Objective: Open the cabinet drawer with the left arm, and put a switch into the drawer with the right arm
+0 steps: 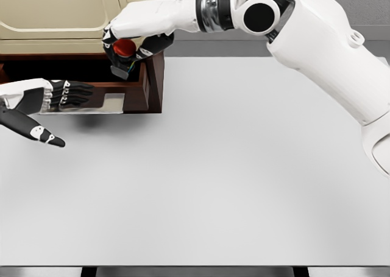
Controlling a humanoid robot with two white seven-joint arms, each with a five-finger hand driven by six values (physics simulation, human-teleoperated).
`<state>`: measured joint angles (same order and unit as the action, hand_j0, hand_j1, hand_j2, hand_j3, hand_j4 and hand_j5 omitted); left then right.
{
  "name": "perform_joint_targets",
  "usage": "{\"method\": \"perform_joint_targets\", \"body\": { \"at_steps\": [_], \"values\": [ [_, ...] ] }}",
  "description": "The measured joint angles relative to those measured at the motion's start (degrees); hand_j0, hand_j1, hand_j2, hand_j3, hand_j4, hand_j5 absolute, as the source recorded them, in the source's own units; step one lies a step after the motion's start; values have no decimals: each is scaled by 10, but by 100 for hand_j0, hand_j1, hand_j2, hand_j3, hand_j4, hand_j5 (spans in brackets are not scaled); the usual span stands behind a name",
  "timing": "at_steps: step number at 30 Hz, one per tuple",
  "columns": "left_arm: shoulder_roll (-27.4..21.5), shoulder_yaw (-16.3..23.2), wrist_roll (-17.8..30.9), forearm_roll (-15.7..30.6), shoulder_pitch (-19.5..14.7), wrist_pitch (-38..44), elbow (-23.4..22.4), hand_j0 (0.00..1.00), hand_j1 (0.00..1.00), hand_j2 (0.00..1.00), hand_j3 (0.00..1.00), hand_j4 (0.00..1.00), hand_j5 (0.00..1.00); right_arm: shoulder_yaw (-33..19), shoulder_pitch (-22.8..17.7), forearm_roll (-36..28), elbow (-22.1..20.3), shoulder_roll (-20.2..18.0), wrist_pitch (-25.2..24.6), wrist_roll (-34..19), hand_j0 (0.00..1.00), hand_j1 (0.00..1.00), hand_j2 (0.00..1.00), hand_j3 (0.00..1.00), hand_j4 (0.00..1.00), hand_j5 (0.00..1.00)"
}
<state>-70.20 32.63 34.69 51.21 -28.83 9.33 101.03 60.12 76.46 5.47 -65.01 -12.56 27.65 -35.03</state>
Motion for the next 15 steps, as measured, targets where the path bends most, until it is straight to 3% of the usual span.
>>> {"method": "perform_joint_targets", "body": {
  "at_steps": [4,5,7,8,15],
  "values": [
    [0,1,1,6,-1,1,0,100,100,100,100,100,100,-1,0,12,4,0,1,0,41,41,41,41,41,41],
    [0,1,1,6,-1,1,0,100,100,100,100,100,100,-1,0,16,6,0,2,0,48,48,48,48,48,48],
    [0,1,1,6,-1,1,0,100,100,100,100,100,100,-1,0,21,8,0,-2,0,88,88,88,88,88,88],
    [0,1,1,5,-1,1,0,100,100,100,100,100,100,-1,0,23,9,1,-7,0,100,100,100,100,100,100],
    [1,2,2,11,-2,2,1,100,100,100,100,100,100,-1,-1,26,9,3,-25,0,100,100,100,100,100,100]
  ]
}}
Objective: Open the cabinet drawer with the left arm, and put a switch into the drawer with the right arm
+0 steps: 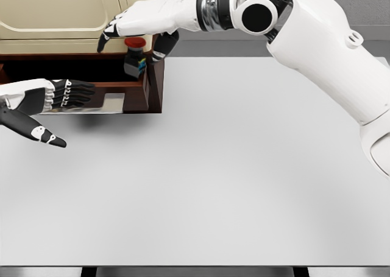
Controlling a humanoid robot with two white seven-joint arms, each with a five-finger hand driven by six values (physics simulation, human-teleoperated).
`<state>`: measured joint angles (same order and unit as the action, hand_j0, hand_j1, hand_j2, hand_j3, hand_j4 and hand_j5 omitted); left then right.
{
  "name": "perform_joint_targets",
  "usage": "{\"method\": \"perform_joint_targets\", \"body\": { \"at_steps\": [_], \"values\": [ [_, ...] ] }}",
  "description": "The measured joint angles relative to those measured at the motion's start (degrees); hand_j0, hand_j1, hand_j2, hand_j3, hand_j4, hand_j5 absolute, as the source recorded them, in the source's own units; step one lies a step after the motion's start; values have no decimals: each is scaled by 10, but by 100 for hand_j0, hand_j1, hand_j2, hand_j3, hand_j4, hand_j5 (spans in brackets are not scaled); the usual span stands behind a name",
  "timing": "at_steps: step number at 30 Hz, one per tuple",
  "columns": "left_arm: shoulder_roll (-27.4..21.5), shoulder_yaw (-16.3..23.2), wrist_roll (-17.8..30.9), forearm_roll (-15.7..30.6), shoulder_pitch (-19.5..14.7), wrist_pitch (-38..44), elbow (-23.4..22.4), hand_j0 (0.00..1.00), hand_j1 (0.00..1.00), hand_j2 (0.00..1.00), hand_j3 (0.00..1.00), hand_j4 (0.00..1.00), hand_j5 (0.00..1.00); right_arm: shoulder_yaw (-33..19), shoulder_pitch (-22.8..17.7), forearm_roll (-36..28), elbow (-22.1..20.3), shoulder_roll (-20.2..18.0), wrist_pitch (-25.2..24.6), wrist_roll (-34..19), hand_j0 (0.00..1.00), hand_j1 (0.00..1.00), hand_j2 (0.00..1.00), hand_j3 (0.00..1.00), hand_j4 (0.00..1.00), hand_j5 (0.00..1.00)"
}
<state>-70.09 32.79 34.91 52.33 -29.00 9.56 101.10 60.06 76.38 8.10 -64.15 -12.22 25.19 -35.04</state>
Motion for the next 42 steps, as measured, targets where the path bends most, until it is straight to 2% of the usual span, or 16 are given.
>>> {"method": "perform_joint_targets", "body": {
  "at_steps": [4,8,13,18,20,23,27,30,36,42],
  "values": [
    [0,0,0,0,0,0,0,100,100,100,100,100,100,0,3,0,-2,1,0,0,100,100,100,100,100,100],
    [-1,0,0,2,-4,0,0,100,100,100,100,100,100,1,8,0,-22,-3,2,0,100,100,100,100,100,100],
    [-1,0,1,4,-7,1,0,100,100,100,100,100,100,0,4,-1,-46,-32,40,0,100,100,100,100,100,100],
    [-1,0,1,5,-7,1,0,100,100,100,100,100,100,-6,-1,-9,-100,-99,64,0,100,100,100,100,100,100],
    [-1,0,1,5,-9,1,0,100,100,100,100,100,100,-7,-3,-23,-140,-144,78,0,100,100,100,100,100,100],
    [0,0,1,5,-11,-3,0,100,100,100,100,100,100,-8,-26,-49,-191,-215,92,0,100,100,100,100,100,100],
    [-1,0,1,5,-11,-26,0,100,100,100,100,100,100,-9,-42,-72,-214,-294,98,0,100,100,100,100,100,100],
    [-2,0,1,5,-11,-71,0,100,100,100,100,100,100,-16,-73,-87,-215,-337,100,0,100,100,100,100,100,100],
    [-10,0,1,4,-5,-195,0,100,100,100,100,100,100,-39,-111,-109,-212,-392,100,0,100,100,100,100,100,100],
    [-12,0,1,5,-4,-223,0,100,100,100,100,100,100,-42,-149,-123,-211,-409,100,0,100,100,100,100,100,100]
  ]
}}
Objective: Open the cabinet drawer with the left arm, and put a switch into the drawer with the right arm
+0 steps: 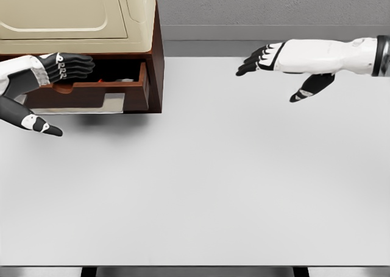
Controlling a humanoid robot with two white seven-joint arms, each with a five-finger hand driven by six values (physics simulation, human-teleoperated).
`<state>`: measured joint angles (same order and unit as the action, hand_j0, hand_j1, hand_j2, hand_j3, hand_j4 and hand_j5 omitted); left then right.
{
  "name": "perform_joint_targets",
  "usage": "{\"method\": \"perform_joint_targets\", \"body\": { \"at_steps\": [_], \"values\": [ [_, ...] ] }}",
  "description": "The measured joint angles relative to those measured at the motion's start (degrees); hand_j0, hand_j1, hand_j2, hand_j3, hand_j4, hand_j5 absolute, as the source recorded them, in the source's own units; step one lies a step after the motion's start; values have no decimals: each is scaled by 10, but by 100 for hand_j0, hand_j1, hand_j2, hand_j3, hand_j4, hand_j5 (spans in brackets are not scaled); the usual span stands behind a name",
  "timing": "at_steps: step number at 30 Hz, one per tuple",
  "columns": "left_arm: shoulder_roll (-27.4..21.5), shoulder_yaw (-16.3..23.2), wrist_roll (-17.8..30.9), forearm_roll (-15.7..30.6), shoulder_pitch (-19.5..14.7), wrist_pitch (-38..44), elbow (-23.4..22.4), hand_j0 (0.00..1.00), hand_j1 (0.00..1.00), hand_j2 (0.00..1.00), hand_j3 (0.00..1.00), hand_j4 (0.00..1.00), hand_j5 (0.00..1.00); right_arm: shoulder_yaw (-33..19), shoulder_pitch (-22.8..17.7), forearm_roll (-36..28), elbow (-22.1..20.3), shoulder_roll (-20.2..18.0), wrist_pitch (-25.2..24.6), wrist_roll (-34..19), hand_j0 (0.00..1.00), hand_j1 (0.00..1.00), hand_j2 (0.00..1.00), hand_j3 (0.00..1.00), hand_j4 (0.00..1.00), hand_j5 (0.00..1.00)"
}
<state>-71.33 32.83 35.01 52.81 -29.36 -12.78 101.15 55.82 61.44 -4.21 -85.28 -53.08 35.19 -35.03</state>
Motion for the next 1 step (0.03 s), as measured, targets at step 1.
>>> {"method": "perform_joint_targets", "body": {
  "at_steps": [1],
  "values": [
    [0,0,0,0,0,-1,0,100,100,100,100,100,100,0,-3,-2,0,-3,0,0,100,100,100,100,100,100]
  ]
}}
